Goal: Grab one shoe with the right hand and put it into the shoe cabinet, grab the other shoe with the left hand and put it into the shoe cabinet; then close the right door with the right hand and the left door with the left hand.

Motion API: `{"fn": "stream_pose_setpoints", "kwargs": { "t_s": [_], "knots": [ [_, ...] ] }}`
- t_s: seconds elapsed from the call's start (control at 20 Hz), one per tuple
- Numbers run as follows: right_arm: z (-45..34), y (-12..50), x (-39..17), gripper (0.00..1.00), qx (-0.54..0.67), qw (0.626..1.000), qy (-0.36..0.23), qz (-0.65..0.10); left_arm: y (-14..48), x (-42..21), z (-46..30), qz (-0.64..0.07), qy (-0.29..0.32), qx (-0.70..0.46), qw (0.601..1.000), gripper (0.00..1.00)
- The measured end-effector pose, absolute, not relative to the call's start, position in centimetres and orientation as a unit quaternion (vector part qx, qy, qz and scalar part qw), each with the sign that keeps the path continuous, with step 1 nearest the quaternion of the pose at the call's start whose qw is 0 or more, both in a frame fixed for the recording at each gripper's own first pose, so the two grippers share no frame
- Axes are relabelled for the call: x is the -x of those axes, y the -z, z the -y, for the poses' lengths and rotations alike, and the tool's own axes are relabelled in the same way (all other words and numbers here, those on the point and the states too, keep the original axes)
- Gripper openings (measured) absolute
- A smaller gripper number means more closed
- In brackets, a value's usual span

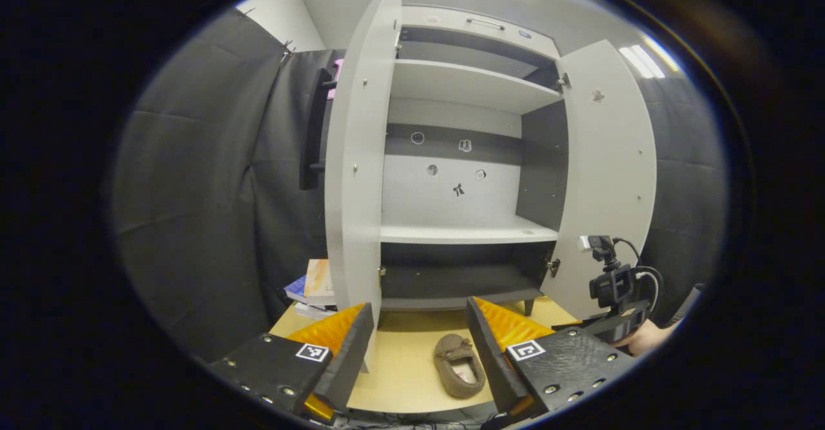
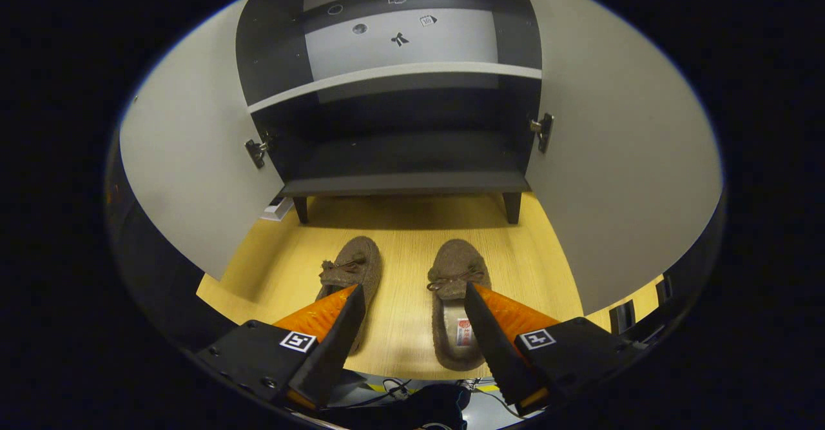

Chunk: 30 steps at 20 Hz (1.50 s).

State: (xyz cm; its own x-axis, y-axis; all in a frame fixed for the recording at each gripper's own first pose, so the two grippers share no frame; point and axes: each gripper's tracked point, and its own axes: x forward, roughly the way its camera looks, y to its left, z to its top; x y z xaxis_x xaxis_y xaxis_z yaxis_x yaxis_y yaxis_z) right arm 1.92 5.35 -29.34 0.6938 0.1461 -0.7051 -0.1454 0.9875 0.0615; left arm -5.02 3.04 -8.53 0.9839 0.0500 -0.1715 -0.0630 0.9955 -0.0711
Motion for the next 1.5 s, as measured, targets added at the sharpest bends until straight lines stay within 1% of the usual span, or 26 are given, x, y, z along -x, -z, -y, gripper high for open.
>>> {"fn": "stream_pose_setpoints", "kwargs": {
  "t_s": [0.25,0.55,0.6,0.65,0.7,0.8,0.85,0.9,0.95,1.0,1.05,1.15,1.2,1.25,1.35,1.45,1.5],
  "knots": [
    [-5.9,33.5,-2.8,0.98,-0.015,0.904,-0.074,-0.420,10.4,5.4,-3.2,-0.109,-0.031,0.030,0.993,0.84],
    [-5.3,39.2,-4.6,0.99,0.005,0.890,-0.059,-0.452,12.3,5.5,-2.2,-0.136,-0.027,0.035,0.990,0.84],
    [-5.2,40.1,-4.6,0.93,0.009,0.889,-0.057,-0.455,12.4,5.5,-1.9,-0.138,-0.024,0.034,0.990,0.84],
    [-4.9,40.9,-4.8,0.98,0.014,0.886,-0.053,-0.460,12.6,5.4,-1.8,-0.140,-0.023,0.030,0.989,0.84],
    [-4.8,41.6,-4.8,0.93,0.016,0.883,-0.051,-0.466,12.6,5.3,-1.7,-0.141,-0.025,0.024,0.989,0.84],
    [-4.8,41.6,-5.6,0.93,0.024,0.888,-0.053,-0.456,12.8,5.2,-1.7,-0.142,-0.028,0.019,0.989,0.84],
    [-4.8,41.6,-6.2,0.95,0.034,0.891,-0.056,-0.450,12.9,5.2,-1.7,-0.144,-0.029,0.021,0.989,0.84],
    [-4.6,41.8,-6.7,0.95,0.048,0.892,-0.056,-0.446,13.1,5.1,-1.6,-0.147,-0.029,0.025,0.988,0.84],
    [-4.3,42.2,-7.2,0.92,0.060,0.890,-0.052,-0.449,13.4,5.1,-1.5,-0.150,-0.030,0.029,0.988,0.84],
    [-4.2,42.8,-7.5,0.95,0.062,0.887,-0.046,-0.455,13.5,5.1,-1.4,-0.152,-0.029,0.032,0.987,0.84],
    [-4.1,42.8,-8.1,0.93,0.060,0.889,-0.037,-0.452,13.6,5.1,-1.3,-0.153,-0.029,0.032,0.987,0.84],
    [-3.7,42.9,-8.7,0.93,0.063,0.892,-0.019,-0.447,13.7,5.1,-1.2,-0.153,-0.031,0.028,0.987,0.84],
    [-2.6,43.0,-8.8,0.87,0.081,0.893,-0.001,-0.443,13.7,5.0,-1.1,-0.153,-0.031,0.028,0.987,0.84],
    [-1.8,42.8,-8.8,0.71,0.097,0.893,0.005,-0.440,13.7,5.0,-0.9,-0.153,-0.028,0.030,0.987,0.84],
    [-2.1,42.7,-8.3,0.38,0.122,0.890,-0.013,-0.439,13.6,5.1,-0.4,-0.147,-0.021,0.033,0.988,0.84],
    [-2.2,43.1,-7.9,0.39,0.148,0.881,-0.031,-0.449,13.4,5.0,0.0,-0.144,-0.016,0.029,0.989,0.84],
    [-1.9,43.1,-8.1,0.39,0.153,0.880,-0.035,-0.449,13.4,5.0,0.1,-0.142,-0.013,0.026,0.989,0.86]
  ]
}}
